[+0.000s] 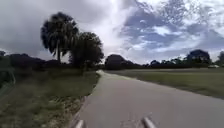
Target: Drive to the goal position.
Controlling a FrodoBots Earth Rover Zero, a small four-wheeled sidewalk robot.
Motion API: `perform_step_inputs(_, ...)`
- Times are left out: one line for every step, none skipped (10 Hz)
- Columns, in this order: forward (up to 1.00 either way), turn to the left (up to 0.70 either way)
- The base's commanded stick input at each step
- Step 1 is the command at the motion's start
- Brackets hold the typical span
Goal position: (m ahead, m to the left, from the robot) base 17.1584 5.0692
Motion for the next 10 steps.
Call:
perform_step_inputs(0.7, 0.0)
perform_step_inputs(0.7, 0.0)
perform_step_inputs(0.7, 0.0)
perform_step_inputs(0.7, 0.0)
perform_step_inputs(0.7, 0.0)
perform_step_inputs(0.7, 0.0)
perform_step_inputs(0.7, 0.0)
perform_step_inputs(0.7, 0.0)
perform_step_inputs(0.7, 0.0)
perform_step_inputs(0.7, 0.0)
